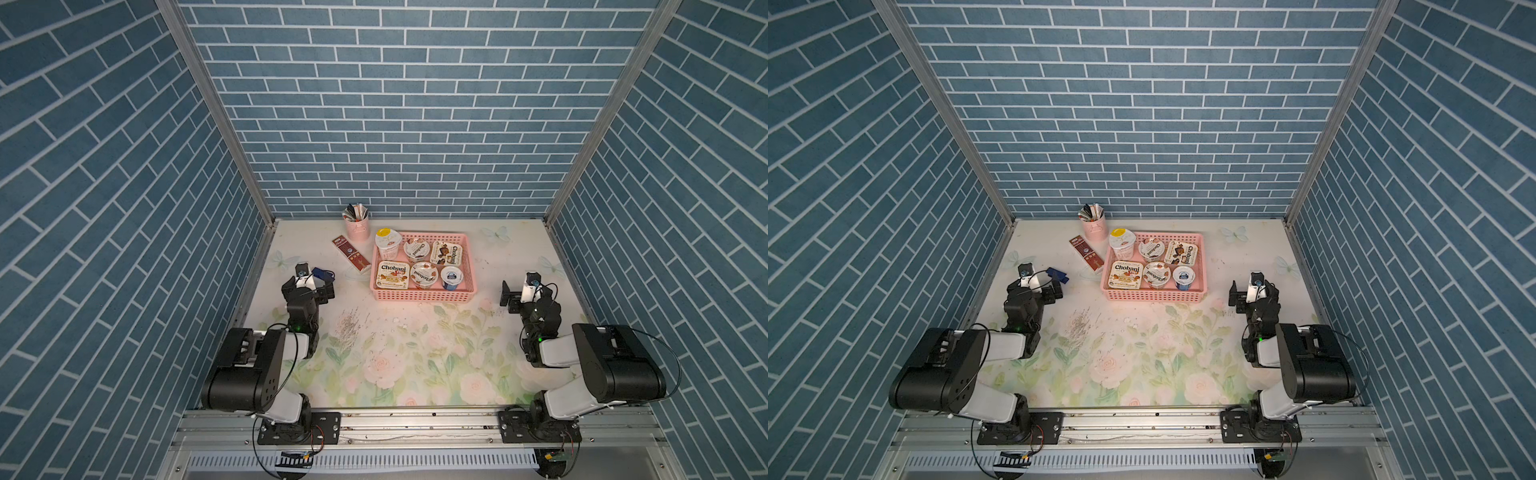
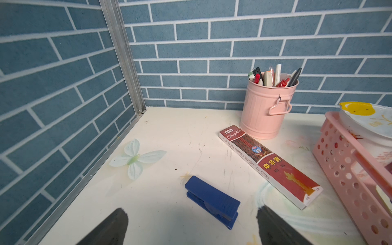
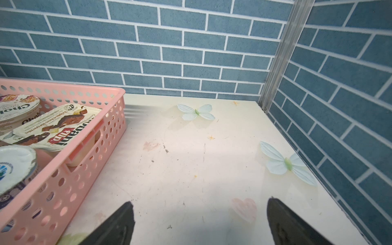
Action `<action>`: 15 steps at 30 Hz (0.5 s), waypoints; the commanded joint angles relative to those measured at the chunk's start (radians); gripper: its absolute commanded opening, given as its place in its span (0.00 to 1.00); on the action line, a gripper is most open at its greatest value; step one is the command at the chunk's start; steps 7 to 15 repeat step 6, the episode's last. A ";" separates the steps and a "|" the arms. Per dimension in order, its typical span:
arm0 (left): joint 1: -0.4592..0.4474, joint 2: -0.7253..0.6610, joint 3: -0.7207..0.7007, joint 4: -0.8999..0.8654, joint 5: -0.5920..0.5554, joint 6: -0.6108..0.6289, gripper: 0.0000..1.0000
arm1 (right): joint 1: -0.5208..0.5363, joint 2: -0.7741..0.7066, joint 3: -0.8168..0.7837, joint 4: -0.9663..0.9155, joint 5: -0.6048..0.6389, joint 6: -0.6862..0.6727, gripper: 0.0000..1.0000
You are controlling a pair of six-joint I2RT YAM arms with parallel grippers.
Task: Put the yogurt in the basket
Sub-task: Reset both arms
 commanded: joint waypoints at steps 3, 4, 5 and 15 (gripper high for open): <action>-0.004 0.007 0.016 -0.009 -0.007 0.009 1.00 | 0.001 0.004 0.014 0.019 -0.008 -0.011 1.00; -0.004 0.007 0.017 -0.008 -0.007 0.009 1.00 | 0.001 0.003 0.013 0.020 -0.006 -0.010 1.00; -0.004 0.009 0.016 -0.009 -0.008 0.009 1.00 | 0.001 0.001 0.011 0.021 -0.007 -0.011 1.00; -0.004 0.007 0.017 -0.009 -0.008 0.009 1.00 | 0.001 0.001 0.011 0.021 -0.007 -0.011 1.00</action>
